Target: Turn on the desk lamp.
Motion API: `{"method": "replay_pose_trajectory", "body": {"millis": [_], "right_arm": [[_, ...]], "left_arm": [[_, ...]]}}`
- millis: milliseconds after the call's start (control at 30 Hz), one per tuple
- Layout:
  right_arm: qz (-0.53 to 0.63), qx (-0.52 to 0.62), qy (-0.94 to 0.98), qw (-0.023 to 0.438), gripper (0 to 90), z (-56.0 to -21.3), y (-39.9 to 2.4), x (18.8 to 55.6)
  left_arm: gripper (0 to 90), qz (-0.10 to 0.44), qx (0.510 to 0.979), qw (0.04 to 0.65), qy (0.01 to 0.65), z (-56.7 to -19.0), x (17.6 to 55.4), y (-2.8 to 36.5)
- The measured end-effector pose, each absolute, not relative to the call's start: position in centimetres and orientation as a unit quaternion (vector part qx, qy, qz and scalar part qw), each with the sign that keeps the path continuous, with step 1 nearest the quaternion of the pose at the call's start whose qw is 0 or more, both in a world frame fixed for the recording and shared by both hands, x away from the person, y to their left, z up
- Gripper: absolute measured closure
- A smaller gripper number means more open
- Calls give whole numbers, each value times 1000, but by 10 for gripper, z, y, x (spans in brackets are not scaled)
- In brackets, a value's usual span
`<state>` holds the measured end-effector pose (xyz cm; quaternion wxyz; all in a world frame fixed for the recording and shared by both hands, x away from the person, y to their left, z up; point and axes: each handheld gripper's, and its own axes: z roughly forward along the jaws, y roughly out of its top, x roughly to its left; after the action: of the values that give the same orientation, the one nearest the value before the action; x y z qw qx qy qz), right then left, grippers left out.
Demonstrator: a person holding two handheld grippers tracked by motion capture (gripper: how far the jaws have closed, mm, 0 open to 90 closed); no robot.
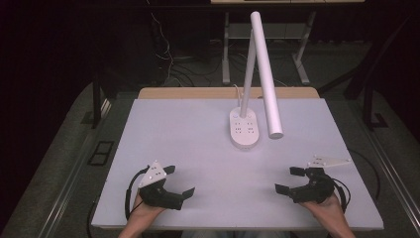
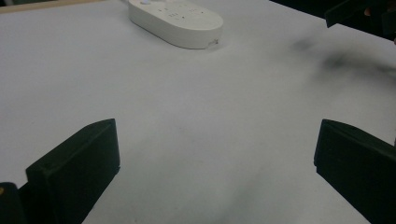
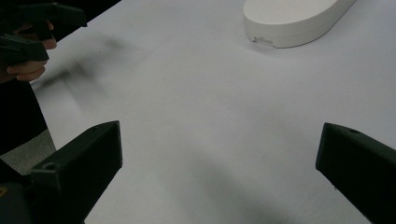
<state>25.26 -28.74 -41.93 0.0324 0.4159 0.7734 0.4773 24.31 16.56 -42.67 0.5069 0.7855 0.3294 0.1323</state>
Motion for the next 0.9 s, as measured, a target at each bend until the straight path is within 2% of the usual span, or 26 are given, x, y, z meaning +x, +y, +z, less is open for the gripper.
{"method": "replay_pose_trajectory", "body": {"millis": [900], "right_arm": [[470,411,781,16,0,-403,-291,268]], "left_arm": [[0,137,783,506,336,-426,242,168]]}}
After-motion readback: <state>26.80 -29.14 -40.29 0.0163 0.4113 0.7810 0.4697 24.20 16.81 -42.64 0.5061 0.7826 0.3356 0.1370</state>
